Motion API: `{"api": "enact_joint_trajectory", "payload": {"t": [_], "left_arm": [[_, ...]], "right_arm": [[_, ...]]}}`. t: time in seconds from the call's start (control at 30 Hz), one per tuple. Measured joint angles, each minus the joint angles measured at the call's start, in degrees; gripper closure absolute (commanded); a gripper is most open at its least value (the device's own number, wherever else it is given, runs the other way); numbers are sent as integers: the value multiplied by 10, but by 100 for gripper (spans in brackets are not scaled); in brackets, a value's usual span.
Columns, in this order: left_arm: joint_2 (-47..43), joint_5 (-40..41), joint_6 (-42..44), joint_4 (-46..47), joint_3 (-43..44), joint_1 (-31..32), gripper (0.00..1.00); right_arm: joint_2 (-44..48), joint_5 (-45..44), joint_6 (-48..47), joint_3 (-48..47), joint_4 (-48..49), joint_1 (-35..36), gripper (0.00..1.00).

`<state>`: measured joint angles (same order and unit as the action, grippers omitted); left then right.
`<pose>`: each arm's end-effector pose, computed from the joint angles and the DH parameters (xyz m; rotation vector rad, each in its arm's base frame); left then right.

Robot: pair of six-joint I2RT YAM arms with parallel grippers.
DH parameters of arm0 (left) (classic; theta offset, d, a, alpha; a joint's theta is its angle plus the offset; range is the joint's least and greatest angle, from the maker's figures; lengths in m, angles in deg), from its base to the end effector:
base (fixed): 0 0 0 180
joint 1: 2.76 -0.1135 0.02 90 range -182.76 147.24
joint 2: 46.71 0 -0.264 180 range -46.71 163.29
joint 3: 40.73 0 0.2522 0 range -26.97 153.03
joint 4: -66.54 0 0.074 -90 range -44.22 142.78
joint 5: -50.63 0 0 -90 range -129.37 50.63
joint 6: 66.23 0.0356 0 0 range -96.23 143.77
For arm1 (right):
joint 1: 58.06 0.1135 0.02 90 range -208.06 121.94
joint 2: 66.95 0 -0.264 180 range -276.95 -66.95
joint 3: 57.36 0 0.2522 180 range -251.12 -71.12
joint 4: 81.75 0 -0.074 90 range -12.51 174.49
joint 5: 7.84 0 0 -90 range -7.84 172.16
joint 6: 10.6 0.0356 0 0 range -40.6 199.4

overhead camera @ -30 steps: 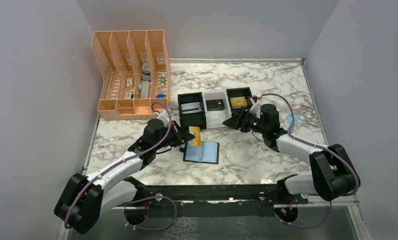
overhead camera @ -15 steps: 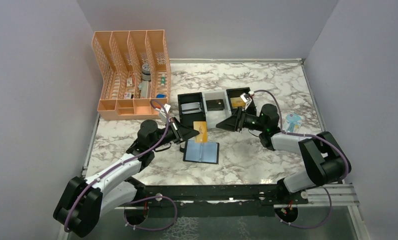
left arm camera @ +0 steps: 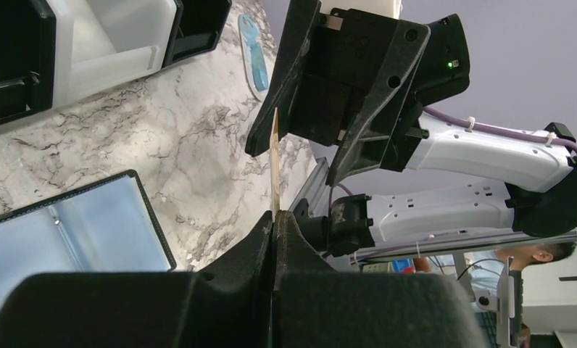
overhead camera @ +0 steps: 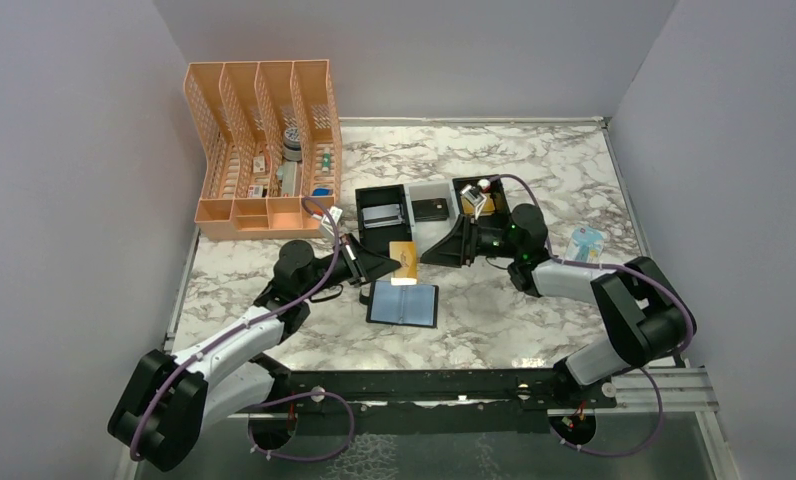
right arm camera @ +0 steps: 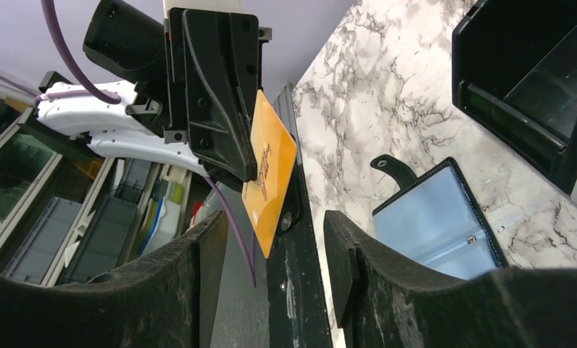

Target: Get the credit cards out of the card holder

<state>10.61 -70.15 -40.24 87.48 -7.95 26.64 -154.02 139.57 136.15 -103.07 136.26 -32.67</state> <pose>0.1751 -0.1196 0.2244 -0.0940 1.9134 -1.6178 0.2481 0.1509 0.2051 -0.3997 1.9411 1.8181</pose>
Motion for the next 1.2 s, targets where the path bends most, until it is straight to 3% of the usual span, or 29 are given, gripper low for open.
{"api": "enact_joint_trajectory", "payload": {"t": [0.57, 1.03, 1.2], "left_arm": [[26, -29, -8, 42, 0, 0, 100], [37, -46, -24, 88, 0, 0, 100], [38, -48, -28, 100, 0, 0, 100]], "right_arm": [[-28, 11, 44, -5, 43, 27, 62], [-52, 12, 106, -5, 135, 49, 91], [-52, 12, 117, -5, 149, 49, 90]]}}
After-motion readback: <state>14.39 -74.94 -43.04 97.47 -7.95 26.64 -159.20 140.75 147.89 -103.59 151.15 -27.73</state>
